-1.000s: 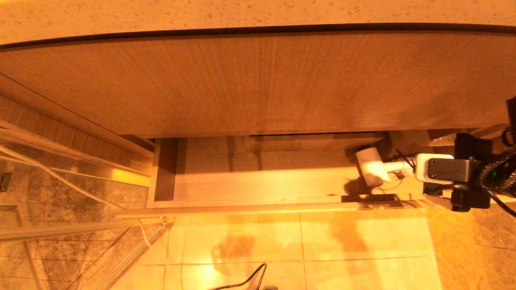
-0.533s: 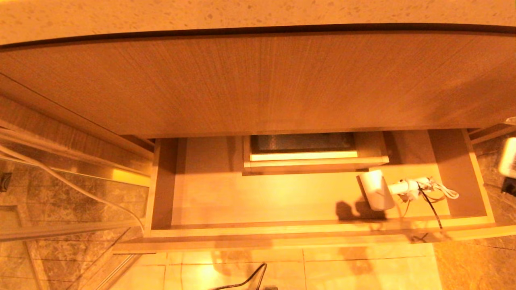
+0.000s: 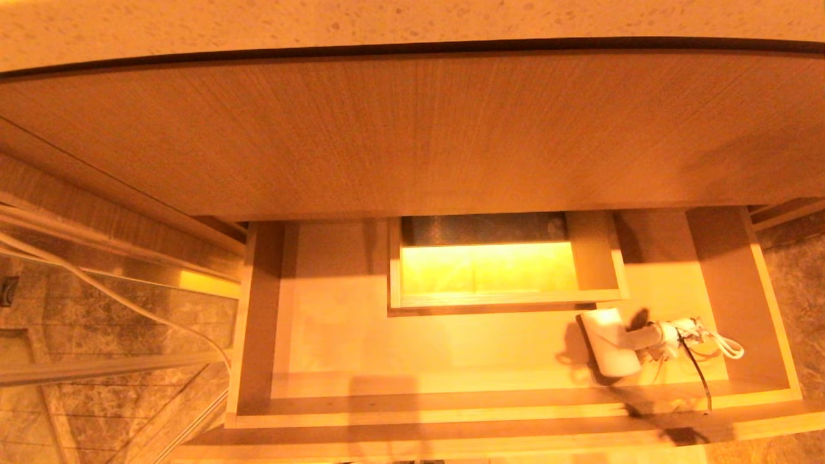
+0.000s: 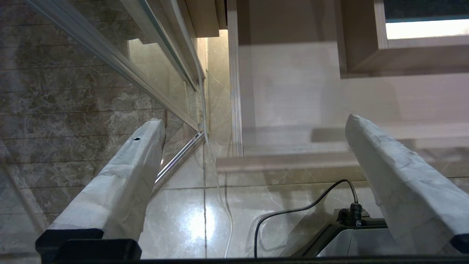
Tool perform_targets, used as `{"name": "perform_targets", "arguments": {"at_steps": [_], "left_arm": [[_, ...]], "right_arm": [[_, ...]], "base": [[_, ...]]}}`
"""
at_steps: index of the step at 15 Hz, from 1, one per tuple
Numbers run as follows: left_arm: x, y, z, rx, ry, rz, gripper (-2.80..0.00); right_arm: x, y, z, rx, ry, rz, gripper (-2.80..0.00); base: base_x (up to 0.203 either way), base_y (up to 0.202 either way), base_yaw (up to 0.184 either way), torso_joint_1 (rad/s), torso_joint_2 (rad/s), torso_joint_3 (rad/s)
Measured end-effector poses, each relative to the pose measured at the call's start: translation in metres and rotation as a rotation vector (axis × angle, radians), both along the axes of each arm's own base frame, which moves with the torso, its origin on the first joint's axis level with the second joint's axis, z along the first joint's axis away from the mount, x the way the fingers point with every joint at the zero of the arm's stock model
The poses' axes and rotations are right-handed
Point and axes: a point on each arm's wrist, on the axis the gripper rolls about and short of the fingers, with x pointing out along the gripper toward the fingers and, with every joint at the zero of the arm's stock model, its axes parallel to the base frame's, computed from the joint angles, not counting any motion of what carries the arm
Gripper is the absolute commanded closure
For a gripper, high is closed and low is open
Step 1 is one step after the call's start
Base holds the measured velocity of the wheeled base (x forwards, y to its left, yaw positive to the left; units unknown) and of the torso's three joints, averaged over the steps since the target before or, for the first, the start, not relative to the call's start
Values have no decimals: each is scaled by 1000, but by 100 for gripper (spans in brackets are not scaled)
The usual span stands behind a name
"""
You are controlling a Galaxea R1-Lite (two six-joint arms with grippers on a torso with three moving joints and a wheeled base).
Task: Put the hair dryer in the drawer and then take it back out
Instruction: Pull open the drawer
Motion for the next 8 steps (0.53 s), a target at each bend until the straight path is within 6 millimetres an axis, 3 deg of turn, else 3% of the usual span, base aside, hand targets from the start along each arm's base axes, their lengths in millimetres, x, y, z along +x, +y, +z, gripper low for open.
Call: {"name": "perform_targets", "arguments": {"at_steps": [4,8], "left_arm": [[0,0,0,0,0,0,-280],[0,0,0,0,0,0,-280]], "right_arm": [[27,-10,-4,5,58,-126,-280],[75,-22,-13,20,159,-204,-280]], "base": [[0,0,0,0,0,0],[0,0,0,0,0,0]]}}
